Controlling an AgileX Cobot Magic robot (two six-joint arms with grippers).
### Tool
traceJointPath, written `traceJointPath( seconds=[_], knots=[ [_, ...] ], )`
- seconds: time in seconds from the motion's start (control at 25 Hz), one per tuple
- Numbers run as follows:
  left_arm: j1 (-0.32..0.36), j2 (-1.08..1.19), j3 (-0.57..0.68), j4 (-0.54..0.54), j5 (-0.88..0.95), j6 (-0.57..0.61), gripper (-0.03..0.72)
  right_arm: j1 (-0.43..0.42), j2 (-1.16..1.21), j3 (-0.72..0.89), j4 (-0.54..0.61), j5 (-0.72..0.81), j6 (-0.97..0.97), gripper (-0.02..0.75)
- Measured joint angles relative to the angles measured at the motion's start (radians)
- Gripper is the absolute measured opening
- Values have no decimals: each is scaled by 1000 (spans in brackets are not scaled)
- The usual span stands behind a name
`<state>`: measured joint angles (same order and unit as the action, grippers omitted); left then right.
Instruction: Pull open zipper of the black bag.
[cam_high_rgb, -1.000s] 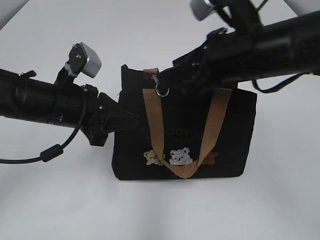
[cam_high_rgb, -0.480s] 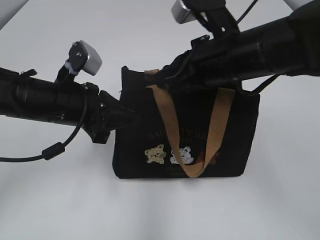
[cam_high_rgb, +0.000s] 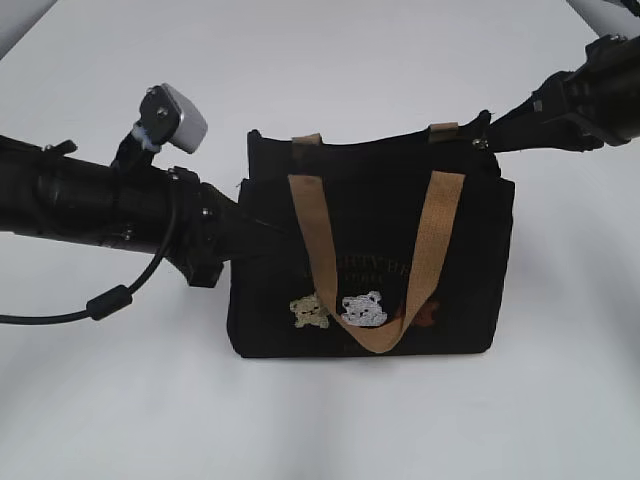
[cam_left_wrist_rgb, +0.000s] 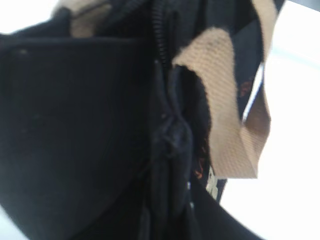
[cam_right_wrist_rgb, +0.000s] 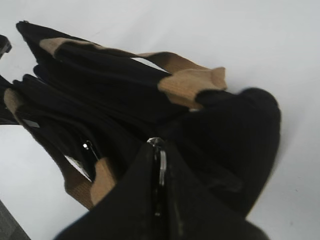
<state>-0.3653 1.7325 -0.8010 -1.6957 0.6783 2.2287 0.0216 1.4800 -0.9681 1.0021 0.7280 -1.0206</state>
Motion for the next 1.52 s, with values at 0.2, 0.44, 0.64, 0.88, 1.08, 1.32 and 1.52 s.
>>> traceJointPath(
  seconds=[0.2,0.44,0.64,0.88,1.08,1.32,1.52],
  knots=[
    [0,-11,0,-34,-104,-137,142,3,-9,-2,-6,94,62,358],
    [1,-153,3,382,-196,-810,390,-3,-137,-2,-226,224,297,512],
    [1,-370,3,995,-143,-1603,324,-4,-306,-2,-576,363,590,494],
    [2,-733,46,1430,18,-2115,301,-4,-672,132,-710,407,713,491],
    [3,-1138,159,1531,160,-2229,274,-4,-949,368,-771,363,764,479],
    [3,-1511,252,1671,393,-2322,269,2,-1140,466,-860,391,850,421],
    [4,-1721,273,1717,387,-2326,269,8,-1262,481,-875,377,847,410]
  ],
)
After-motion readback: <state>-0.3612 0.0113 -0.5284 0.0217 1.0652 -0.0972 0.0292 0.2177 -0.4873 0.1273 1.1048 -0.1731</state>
